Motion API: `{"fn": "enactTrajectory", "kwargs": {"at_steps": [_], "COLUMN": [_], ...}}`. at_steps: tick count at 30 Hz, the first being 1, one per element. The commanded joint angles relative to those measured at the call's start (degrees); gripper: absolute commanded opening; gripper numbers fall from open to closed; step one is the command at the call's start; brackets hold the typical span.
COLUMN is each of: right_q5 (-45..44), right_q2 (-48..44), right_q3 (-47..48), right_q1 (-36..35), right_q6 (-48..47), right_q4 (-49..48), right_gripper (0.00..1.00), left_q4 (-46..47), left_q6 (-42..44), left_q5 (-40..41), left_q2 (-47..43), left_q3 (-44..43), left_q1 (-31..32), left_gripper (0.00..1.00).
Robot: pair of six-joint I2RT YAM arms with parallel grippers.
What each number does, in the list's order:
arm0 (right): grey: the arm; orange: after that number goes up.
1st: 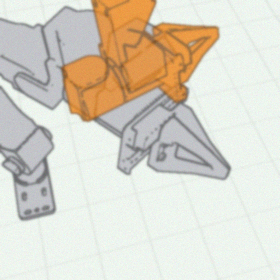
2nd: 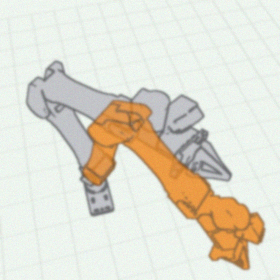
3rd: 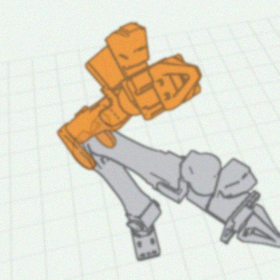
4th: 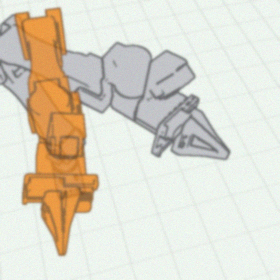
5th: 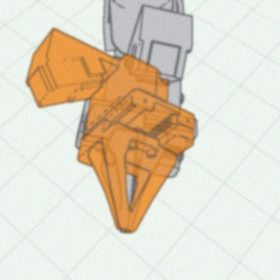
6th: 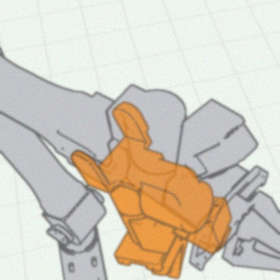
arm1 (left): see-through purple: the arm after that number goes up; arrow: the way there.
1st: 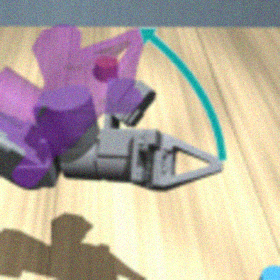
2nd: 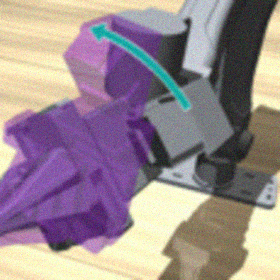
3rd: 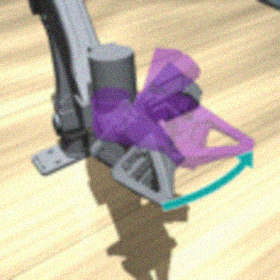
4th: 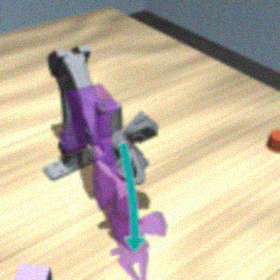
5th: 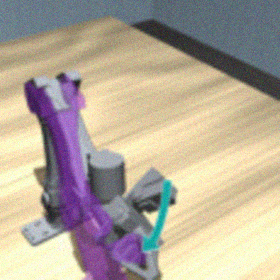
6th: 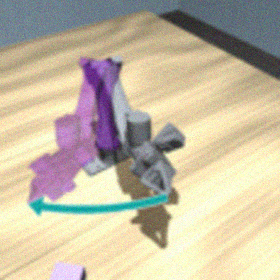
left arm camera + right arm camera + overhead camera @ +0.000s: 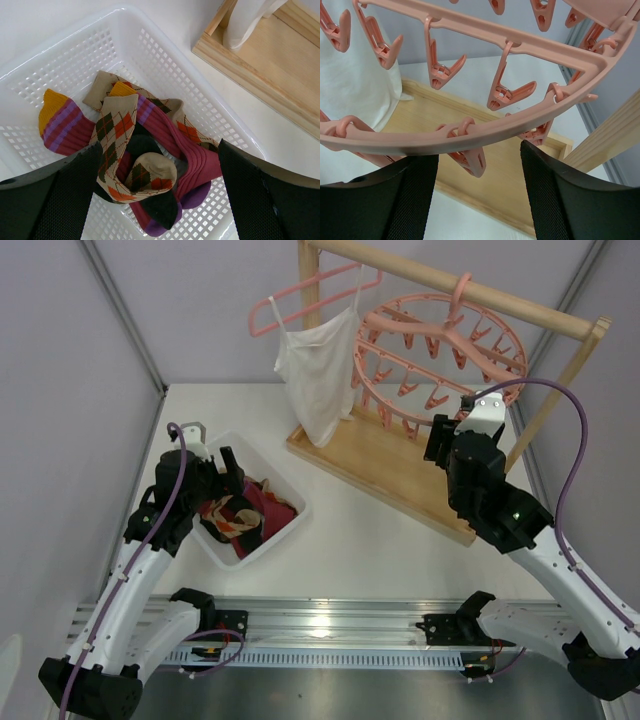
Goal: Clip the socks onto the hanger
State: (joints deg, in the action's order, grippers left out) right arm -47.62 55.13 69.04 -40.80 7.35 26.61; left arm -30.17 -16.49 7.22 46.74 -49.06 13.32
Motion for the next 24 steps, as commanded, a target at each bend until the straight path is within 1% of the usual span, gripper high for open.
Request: {"fn": "enactTrajectory", "kwargs": {"at_steps": [1, 9, 13, 14, 16, 20, 22, 23, 24], "right_q5": [-1.9, -2.0, -3.6, -4.1, -4.8, -6.0, -5.7, -5.4, -4.8], "right_q2": [0.7, 1.4, 1.6, 1.5, 1.2, 0.3, 0.1, -0.4, -0.4], "right_q3": [2.7, 2.7, 2.7, 2.8, 2.7, 2.7, 2.8, 2.9, 3.0], "right_q1": [-0.2, -0.2, -0.2, -0.2, -0.2, -0.2, -0.2, -0.2, -0.2], "right_q6": [0.9, 0.6, 0.6, 0.6, 0.6, 0.3, 0.2, 0.1, 0.1], "right_q4": [-2.2, -2.8, -3.1, -3.2, -3.3, -3.5, -3.5, -3.3, -3.0], "right_gripper": [0.69, 0.69, 0.68, 0.65, 0.63, 0.51, 0.48, 0.43, 0.4], "left_q4": [0.7, 0.7, 0.7, 0.6, 0.7, 0.6, 0.7, 0.7, 0.6], "left_q6": [-0.1, -0.2, -0.2, -0.2, -0.2, -0.2, -0.2, -0.2, -0.2], "left_q5": [-1.1, -1.4, -1.3, -1.2, -1.2, -1.2, -1.2, -1.2, -1.2], "left_q2": [-0.3, 0.0, 0.0, 0.1, 0.0, 0.0, -0.1, -0.1, -0.2], "left_q3": [-0.4, -0.3, -0.3, -0.4, -0.3, -0.5, -0.3, -0.3, -0.3], "left_q1": [-0.3, -0.4, -0.4, -0.4, -0.3, -0.3, -0.3, -0.3, -0.3], "left_gripper": [1.0, 0.99, 1.0, 1.0, 1.0, 0.99, 1.0, 0.99, 1.0]}}
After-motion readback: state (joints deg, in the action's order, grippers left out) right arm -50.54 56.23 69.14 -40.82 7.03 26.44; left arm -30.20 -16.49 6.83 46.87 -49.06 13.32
